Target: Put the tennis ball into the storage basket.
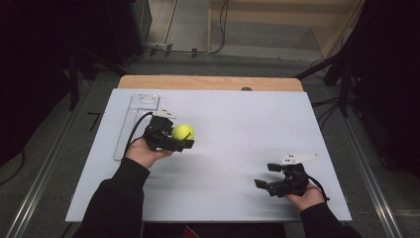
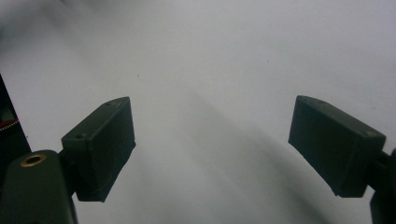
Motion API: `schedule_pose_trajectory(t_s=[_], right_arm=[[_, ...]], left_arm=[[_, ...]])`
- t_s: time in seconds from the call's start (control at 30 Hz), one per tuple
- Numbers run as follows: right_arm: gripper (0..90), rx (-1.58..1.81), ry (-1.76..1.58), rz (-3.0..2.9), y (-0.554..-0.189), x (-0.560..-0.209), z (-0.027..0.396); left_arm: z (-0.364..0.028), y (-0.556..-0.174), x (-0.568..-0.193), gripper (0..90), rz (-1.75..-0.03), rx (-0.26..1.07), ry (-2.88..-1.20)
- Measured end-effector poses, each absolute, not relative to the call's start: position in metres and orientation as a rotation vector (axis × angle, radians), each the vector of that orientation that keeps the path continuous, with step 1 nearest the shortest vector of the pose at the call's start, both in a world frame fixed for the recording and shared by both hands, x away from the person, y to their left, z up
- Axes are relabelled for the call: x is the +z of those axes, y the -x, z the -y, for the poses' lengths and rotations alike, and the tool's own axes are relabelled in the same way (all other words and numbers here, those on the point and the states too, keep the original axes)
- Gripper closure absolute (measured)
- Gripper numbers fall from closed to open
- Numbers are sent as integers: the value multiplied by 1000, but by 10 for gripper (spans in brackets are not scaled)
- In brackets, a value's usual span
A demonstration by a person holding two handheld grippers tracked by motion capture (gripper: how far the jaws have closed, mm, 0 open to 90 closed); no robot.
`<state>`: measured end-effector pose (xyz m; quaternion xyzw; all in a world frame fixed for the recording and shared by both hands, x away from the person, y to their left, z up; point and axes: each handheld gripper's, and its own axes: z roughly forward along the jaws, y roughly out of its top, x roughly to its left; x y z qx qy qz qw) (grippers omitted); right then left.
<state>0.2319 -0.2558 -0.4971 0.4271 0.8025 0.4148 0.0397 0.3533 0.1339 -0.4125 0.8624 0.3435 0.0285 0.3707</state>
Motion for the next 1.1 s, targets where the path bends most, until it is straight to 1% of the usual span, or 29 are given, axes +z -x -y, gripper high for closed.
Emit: schedule_pose_trajectory(t_s=[1.1], right_arm=[[126, 1270, -1313, -2457, -232, -497, 256]], left_arm=[[-173, -368, -407, 269, -1019, 132, -2147]])
